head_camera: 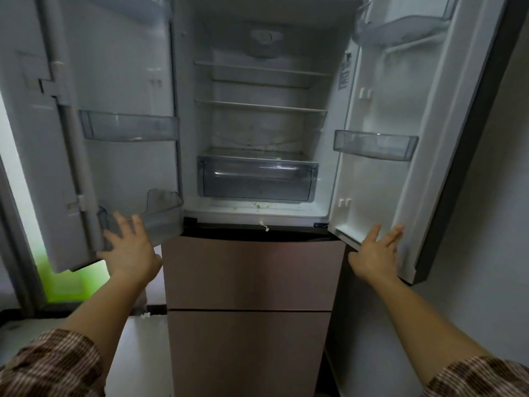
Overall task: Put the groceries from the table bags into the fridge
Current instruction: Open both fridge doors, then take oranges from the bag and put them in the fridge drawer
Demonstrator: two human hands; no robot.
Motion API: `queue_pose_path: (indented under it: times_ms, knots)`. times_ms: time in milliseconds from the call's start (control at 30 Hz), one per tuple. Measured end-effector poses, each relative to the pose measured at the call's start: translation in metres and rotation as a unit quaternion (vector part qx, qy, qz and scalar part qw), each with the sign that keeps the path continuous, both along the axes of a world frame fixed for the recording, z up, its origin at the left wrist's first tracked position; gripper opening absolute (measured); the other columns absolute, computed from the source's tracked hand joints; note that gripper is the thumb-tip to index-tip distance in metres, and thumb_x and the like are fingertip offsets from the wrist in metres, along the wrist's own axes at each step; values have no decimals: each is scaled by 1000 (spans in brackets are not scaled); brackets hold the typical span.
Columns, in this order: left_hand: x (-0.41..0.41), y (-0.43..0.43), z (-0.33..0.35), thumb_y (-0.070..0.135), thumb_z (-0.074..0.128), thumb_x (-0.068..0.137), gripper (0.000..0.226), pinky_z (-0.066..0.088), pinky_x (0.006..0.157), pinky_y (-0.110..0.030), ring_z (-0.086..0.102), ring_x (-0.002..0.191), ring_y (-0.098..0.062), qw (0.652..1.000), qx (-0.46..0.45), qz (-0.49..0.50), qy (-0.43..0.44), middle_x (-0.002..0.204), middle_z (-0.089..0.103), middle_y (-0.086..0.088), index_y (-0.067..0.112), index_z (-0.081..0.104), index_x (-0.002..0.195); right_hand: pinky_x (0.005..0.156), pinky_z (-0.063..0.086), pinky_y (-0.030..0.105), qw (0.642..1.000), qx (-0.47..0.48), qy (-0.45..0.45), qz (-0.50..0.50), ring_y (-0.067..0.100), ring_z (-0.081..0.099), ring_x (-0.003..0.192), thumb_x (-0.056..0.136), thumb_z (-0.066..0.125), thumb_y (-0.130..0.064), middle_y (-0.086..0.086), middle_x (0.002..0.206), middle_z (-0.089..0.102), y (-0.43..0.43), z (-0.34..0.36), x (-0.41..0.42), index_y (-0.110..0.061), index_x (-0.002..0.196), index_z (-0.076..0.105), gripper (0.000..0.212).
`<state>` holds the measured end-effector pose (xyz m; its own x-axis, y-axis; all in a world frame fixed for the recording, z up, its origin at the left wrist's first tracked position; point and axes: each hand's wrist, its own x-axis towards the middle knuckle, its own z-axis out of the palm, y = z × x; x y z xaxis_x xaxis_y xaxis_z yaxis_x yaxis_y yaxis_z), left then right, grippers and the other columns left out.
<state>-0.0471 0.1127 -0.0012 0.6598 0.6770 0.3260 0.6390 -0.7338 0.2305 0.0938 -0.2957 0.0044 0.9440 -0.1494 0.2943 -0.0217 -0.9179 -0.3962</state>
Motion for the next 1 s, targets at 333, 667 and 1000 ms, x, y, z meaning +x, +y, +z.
queue_pose_path:
  times_ms: [333, 667, 1000]
  knots:
    - [-4, -16, 23, 39, 60, 87, 89, 34, 105, -56, 7, 143, -43, 999, -14, -29, -10, 158, -1, -18, 16, 4, 152, 117, 19, 52, 993, 37, -30, 109, 39, -2, 147, 91, 58, -25, 20, 158, -14, 48, 12, -24, -13, 150, 15, 74]
    - [-85, -13, 11, 29, 56, 86, 65, 43, 94, -44, 29, 134, -33, 997, 9, -57, -57, 149, 29, -14, 14, 31, 143, 115, 16, 47, 920, 18, -15, 391, 28, 9, 144, 91, 56, -32, 7, 157, 6, 222, 5, -96, -18, 147, 22, 67]
    - [-293, 132, -25, 30, 54, 87, 54, 42, 96, -43, 35, 126, -31, 993, -16, 102, -60, 139, 40, -11, 14, 41, 136, 108, 24, 46, 800, -8, -36, 598, 30, 18, 140, 86, 59, -31, 11, 152, 19, 450, -31, -276, -16, 143, 31, 65]
